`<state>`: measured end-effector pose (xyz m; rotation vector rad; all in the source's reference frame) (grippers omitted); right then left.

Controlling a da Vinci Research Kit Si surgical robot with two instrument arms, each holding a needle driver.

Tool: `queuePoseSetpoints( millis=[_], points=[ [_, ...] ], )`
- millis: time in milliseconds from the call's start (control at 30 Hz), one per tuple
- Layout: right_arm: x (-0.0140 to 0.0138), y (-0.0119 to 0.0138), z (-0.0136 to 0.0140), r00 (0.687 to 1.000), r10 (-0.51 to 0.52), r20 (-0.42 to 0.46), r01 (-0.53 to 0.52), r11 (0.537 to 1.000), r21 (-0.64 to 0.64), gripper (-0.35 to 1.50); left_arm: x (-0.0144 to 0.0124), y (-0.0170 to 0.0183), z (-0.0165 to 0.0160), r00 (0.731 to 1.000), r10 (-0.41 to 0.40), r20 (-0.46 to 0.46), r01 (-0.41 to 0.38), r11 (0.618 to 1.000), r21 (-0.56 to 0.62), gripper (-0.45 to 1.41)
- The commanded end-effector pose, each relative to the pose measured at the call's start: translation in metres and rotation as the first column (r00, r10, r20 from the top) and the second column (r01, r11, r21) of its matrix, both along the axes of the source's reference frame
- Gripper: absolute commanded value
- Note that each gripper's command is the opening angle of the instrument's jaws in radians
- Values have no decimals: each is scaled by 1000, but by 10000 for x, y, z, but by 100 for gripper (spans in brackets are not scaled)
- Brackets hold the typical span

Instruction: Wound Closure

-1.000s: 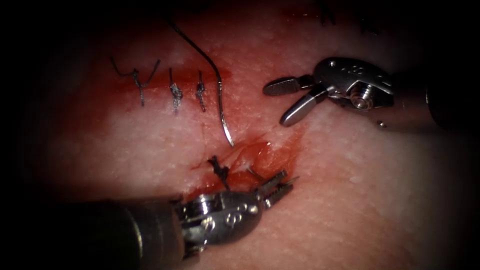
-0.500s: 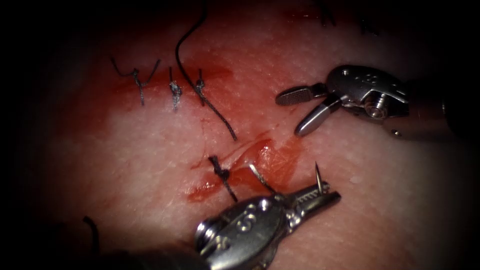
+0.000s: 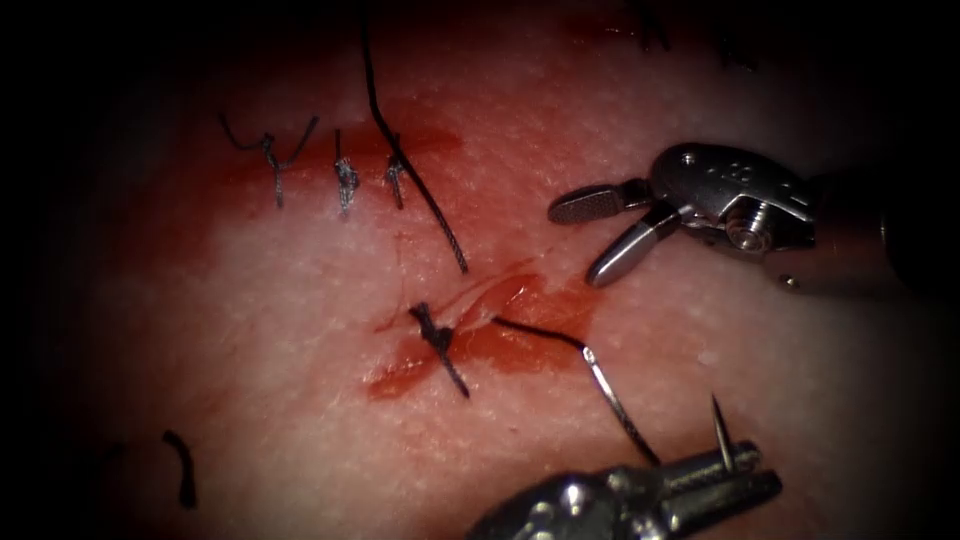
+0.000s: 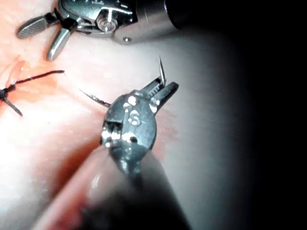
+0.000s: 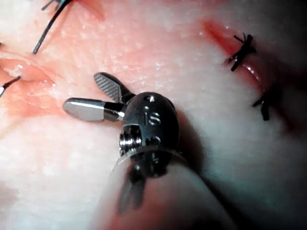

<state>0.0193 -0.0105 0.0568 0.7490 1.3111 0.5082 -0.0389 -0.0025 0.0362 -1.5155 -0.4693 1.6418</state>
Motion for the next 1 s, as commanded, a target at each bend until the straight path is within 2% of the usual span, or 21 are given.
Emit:
queuePoseSetpoints(
  millis=[33, 67, 100, 133, 267, 333, 400, 500, 600, 667, 767, 867, 967, 1000],
  points=[
    [5, -2, 5, 1000, -1, -2, 1, 1000, -1, 86, -4, -1, 2, 998, 23, -62, -28, 997, -75, -45],
    [4, -3, 5, 1000, -1, 2, 1, 1000, -3, 84, -3, 2, 0, 993, 33, -112, -46, 992, -116, -45],
    [1, -3, 5, 1000, 3, 1, -3, 1000, -3, 81, -1, 8, -3, 970, 53, -238, -105, 971, -213, -45],
    [0, -3, 5, 1000, 2, 0, -2, 1000, -3, 79, 1, 13, -4, 948, 57, -312, -141, 957, -253, -45],
    [-4, -4, 5, 1000, 11, -6, -11, 1000, 17, 73, 7, 28, -4, 896, 54, -441, -225, 911, -347, -45],
    [-5, -5, 5, 1000, 14, -6, -13, 999, 35, 64, 11, 36, -1, 859, 46, -511, -277, 880, -386, -45],
    [-5, -6, 4, 1000, 14, -5, -14, 998, 53, 56, 15, 44, 2, 831, 42, -555, -320, 852, -414, -45],
    [-5, -7, 2, 1000, 18, 1, -18, 995, 97, 56, 25, 60, 9, 795, 43, -605, -383, 809, -447, -45],
    [-5, -9, 0, 1000, 19, 13, -21, 988, 150, 24, 38, 78, 15, 790, 55, -611, -408, 790, -457, -45],
    [-5, -10, -1, 1000, 19, 20, -23, 984, 179, 17, 48, 90, 17, 782, 61, -621, -430, 774, -465, -45],
    [-5, -10, -3, 999, 29, 37, -36, 976, 213, 19, 62, 107, 20, 773, 50, -632, -446, 751, -487, -45],
    [-5, -5, -6, 997, 52, 61, -66, 963, 261, 53, 67, 105, 25, 768, 47, -639, -453, 745, -489, -45],
    [-5, 3, -14, 993, 78, 90, -106, 922, 373, 63, 63, 89, 33, 773, 45, -633, -456, 733, -505, -45],
    [-4, 7, -18, 991, 87, 104, -124, 893, 433, 81, 61, 83, 37, 772, 42, -634, -461, 725, -512, -45]
  ],
)
